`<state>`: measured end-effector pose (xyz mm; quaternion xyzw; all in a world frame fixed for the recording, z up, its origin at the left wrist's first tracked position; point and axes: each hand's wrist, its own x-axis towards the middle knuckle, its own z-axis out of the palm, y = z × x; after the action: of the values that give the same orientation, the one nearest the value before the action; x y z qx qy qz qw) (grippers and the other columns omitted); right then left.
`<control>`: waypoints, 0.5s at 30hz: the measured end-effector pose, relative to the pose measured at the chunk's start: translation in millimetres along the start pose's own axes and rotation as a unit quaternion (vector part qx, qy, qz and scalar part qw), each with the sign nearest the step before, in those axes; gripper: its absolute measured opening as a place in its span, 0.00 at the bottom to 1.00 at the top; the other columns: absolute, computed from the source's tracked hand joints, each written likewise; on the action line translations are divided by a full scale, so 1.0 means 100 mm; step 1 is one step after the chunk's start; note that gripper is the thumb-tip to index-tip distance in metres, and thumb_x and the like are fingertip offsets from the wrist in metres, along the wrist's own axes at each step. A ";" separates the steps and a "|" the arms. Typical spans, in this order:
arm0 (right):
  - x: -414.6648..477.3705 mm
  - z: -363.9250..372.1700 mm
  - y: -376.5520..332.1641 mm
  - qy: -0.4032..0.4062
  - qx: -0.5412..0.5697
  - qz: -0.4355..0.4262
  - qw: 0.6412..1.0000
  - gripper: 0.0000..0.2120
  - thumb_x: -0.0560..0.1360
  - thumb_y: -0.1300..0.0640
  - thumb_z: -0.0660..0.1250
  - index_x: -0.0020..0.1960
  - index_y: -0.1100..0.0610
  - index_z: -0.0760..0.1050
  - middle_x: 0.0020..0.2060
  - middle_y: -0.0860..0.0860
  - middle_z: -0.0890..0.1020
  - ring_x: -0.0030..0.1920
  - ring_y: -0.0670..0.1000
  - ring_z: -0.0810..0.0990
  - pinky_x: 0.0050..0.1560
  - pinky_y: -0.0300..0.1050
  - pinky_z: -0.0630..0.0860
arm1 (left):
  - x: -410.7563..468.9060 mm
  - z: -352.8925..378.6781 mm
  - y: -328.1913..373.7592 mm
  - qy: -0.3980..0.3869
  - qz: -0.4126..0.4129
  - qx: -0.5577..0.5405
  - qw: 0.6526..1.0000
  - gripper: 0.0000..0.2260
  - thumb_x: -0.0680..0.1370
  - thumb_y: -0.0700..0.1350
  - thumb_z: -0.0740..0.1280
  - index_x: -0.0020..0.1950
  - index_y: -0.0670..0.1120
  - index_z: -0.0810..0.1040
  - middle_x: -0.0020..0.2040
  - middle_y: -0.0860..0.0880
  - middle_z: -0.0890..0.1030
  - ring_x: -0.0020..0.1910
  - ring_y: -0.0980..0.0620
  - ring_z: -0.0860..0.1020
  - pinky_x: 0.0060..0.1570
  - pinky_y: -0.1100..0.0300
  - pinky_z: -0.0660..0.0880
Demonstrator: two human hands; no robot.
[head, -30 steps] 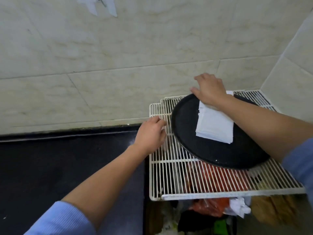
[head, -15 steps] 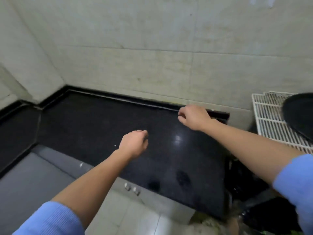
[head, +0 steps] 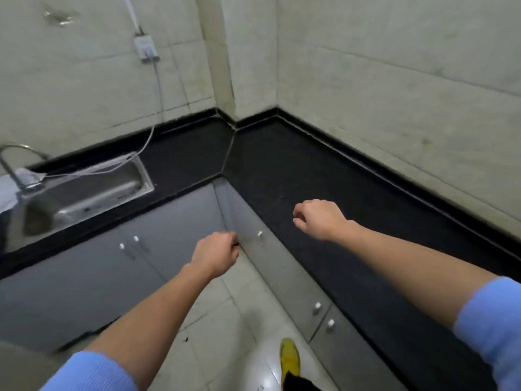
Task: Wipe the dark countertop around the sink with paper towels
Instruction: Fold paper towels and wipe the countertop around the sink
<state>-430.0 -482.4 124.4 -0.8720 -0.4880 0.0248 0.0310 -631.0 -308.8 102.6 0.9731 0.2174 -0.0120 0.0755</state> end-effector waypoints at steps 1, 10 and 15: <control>0.23 0.05 -0.13 -0.003 0.000 -0.019 1.000 0.12 0.78 0.46 0.59 0.55 0.50 0.76 0.52 0.51 0.80 0.51 0.55 0.79 0.44 0.48 0.73 | 0.02 -0.01 -0.21 0.001 -0.020 0.002 1.000 0.12 0.77 0.47 0.60 0.58 0.47 0.76 0.55 0.46 0.81 0.55 0.43 0.77 0.49 0.53 0.75; 2.41 0.32 -1.35 -0.037 0.000 -0.174 0.984 0.13 0.76 0.49 0.59 0.54 0.52 0.77 0.51 0.55 0.82 0.52 0.59 0.80 0.47 0.50 0.76 | 0.50 -0.26 -2.01 0.009 -0.214 -0.005 0.977 0.12 0.78 0.48 0.60 0.59 0.48 0.76 0.55 0.45 0.81 0.55 0.43 0.78 0.48 0.54 0.74; 3.26 0.37 -2.18 -0.053 0.007 -0.272 0.961 0.14 0.76 0.49 0.59 0.58 0.51 0.76 0.54 0.53 0.81 0.55 0.57 0.79 0.49 0.48 0.73 | 0.37 -0.28 -2.74 0.020 -0.319 -0.041 0.947 0.12 0.77 0.48 0.61 0.59 0.49 0.76 0.53 0.46 0.82 0.54 0.43 0.78 0.48 0.53 0.76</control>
<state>-447.7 -89.2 100.3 -0.7037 -0.7073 0.0652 0.0172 -713.8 -43.9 89.5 0.8488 0.5185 -0.0072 0.1034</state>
